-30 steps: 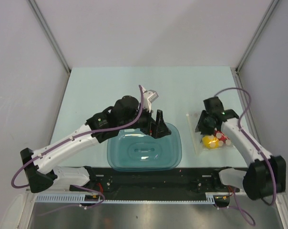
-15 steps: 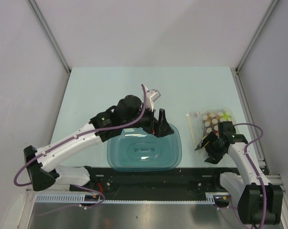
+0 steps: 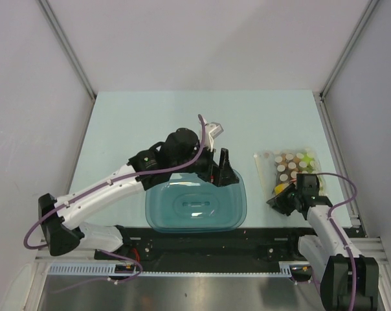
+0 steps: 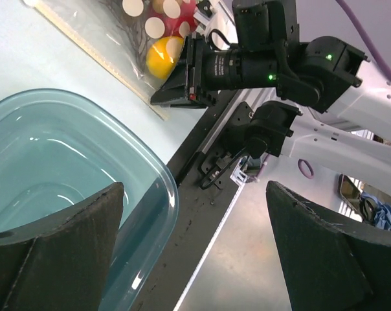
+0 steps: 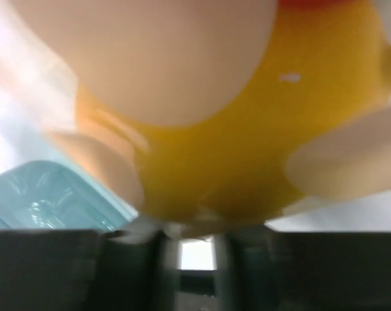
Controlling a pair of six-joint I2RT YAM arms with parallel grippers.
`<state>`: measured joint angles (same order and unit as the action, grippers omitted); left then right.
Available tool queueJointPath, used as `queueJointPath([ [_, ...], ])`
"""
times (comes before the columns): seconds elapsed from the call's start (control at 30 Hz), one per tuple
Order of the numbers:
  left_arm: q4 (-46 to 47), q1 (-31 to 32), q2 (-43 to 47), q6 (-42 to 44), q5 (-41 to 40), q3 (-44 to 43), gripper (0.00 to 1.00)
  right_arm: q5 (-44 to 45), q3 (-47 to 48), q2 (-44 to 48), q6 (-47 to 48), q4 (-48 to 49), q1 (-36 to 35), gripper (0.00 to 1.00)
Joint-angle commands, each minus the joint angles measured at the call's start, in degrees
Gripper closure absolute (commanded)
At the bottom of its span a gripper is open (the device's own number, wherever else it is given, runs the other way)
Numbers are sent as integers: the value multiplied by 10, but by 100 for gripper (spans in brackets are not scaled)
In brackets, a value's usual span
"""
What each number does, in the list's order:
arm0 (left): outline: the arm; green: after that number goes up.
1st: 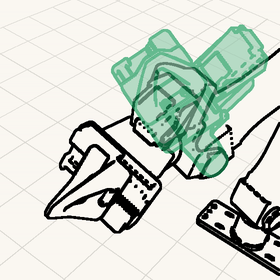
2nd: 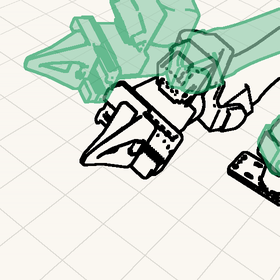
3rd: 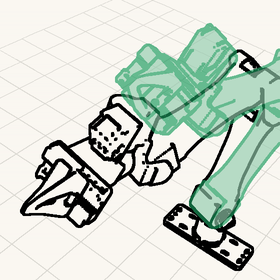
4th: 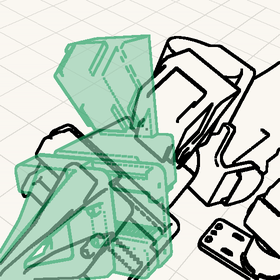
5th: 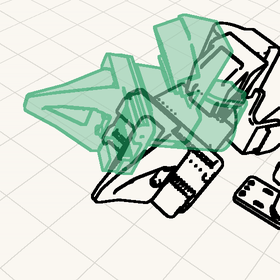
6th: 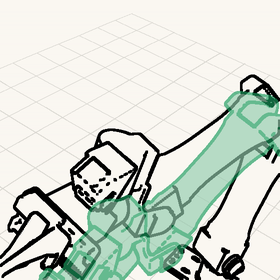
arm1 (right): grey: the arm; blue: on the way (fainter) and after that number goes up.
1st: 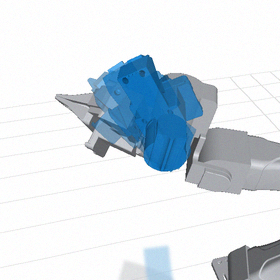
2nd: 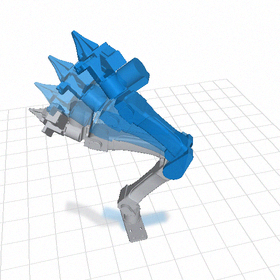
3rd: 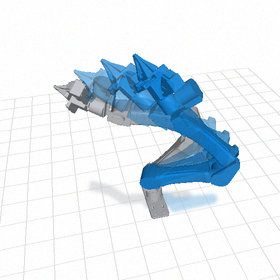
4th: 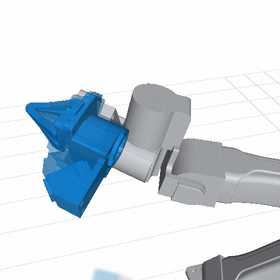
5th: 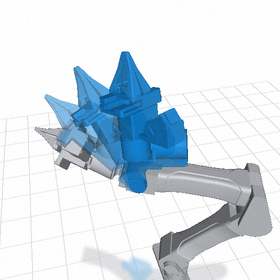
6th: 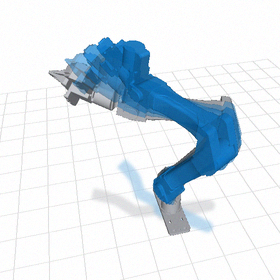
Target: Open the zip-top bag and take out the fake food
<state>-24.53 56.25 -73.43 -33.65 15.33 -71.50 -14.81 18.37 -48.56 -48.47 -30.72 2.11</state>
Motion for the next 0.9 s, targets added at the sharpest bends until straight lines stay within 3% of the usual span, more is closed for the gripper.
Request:
queueJointPath([
  [0.0,3,3,-26,4,18,-53,6,14,-4,0,-7,46,3,94],
  [0.03,0,2,-28,8,16,-57,6,12,3,-1,3,27,3,100],
  [0.33,3,-37,-110,-13,38,-112,6,0,229,-2,64,-211,4,100],
  [0.57,45,-97,-241,-65,120,-185,6,-120,315,-20,190,-288,42,100],
  [0.87,89,-112,-376,-177,184,-271,4,-153,382,-22,243,-330,39,100],
])
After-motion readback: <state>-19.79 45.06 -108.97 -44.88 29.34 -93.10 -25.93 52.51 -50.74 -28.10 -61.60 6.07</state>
